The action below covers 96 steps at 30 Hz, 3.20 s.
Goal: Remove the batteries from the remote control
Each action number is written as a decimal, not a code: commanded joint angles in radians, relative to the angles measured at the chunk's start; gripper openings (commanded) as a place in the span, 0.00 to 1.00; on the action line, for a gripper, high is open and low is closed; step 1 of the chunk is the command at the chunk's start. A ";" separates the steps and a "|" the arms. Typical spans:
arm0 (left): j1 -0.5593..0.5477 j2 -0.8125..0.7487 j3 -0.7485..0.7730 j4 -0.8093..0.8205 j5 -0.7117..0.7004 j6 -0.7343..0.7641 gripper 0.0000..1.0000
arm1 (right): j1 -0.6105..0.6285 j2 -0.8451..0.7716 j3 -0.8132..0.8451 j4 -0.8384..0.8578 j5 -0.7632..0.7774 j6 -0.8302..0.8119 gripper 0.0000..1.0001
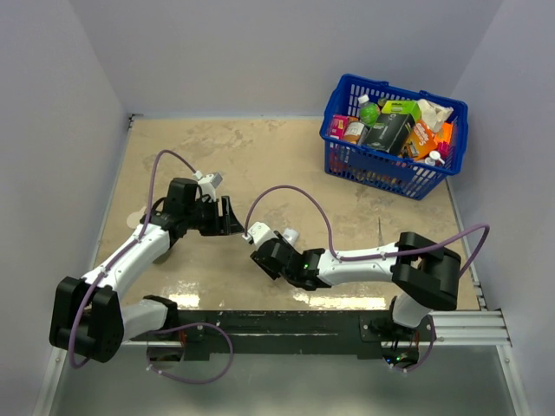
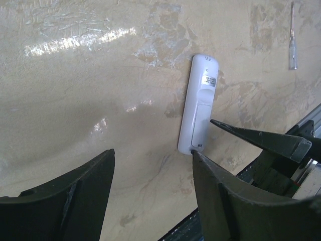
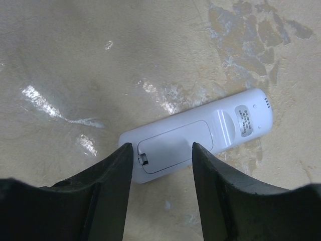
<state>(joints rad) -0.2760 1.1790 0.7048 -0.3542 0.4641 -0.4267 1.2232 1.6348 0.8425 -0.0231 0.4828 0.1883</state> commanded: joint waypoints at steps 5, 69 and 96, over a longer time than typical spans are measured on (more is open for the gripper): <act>0.000 -0.015 -0.004 0.021 -0.004 0.008 0.68 | -0.004 -0.029 0.020 -0.021 0.063 -0.021 0.51; 0.000 -0.061 0.001 0.008 -0.036 0.003 0.67 | -0.128 -0.079 0.075 -0.213 -0.260 -0.073 0.58; 0.000 -0.062 -0.001 0.008 -0.033 0.005 0.67 | -0.128 -0.078 0.087 -0.213 -0.181 -0.079 0.48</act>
<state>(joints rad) -0.2760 1.1381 0.7048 -0.3607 0.4305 -0.4267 1.0950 1.5818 0.9039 -0.2661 0.2470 0.1131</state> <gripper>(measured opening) 0.673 0.500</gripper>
